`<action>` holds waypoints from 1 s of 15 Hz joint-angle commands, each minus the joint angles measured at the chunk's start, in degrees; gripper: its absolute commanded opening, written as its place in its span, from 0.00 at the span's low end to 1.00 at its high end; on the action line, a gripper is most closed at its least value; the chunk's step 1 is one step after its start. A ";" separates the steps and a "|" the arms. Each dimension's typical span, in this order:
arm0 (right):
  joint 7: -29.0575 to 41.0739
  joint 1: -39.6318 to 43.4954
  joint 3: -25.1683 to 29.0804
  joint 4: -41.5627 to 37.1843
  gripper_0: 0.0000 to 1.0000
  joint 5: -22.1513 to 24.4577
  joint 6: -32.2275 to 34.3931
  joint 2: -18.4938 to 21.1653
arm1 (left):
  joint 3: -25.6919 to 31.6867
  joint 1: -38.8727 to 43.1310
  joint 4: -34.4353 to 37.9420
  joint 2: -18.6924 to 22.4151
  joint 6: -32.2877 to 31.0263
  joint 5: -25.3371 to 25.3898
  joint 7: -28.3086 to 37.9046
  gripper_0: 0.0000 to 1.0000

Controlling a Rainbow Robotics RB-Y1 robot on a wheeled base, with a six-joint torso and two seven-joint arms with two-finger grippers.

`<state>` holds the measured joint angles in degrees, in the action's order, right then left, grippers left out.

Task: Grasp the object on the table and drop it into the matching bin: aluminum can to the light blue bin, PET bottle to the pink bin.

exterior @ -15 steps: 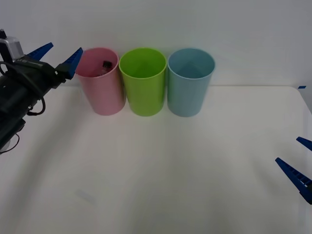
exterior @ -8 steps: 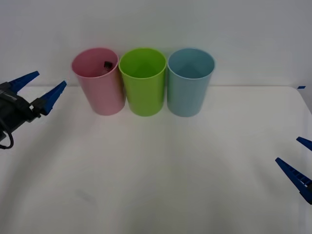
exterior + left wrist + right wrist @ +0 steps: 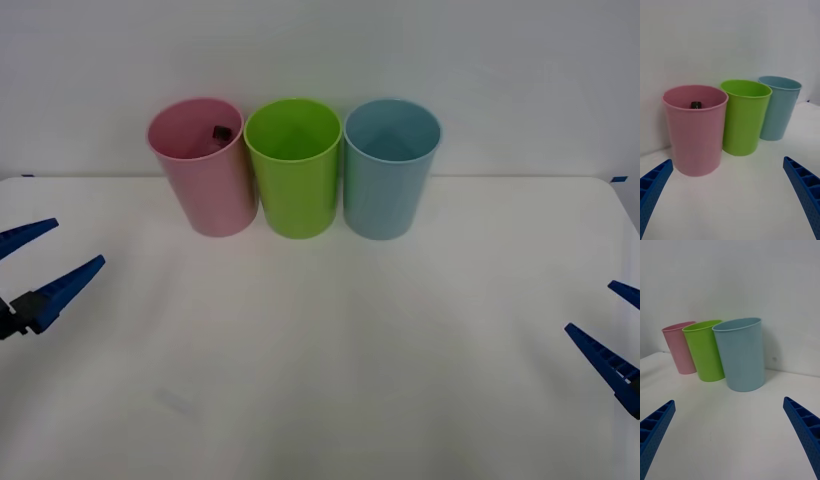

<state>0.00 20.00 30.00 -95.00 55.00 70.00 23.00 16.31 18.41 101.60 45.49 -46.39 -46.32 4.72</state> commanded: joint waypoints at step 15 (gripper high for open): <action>0.00 0.00 0.00 0.00 1.00 0.00 0.00 0.00 | 5.66 8.48 -6.50 -2.07 -16.98 -0.26 -9.55 1.00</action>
<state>0.00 20.00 30.00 -95.00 55.00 70.00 23.00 21.97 26.84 95.11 43.42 -63.17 -46.51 -4.85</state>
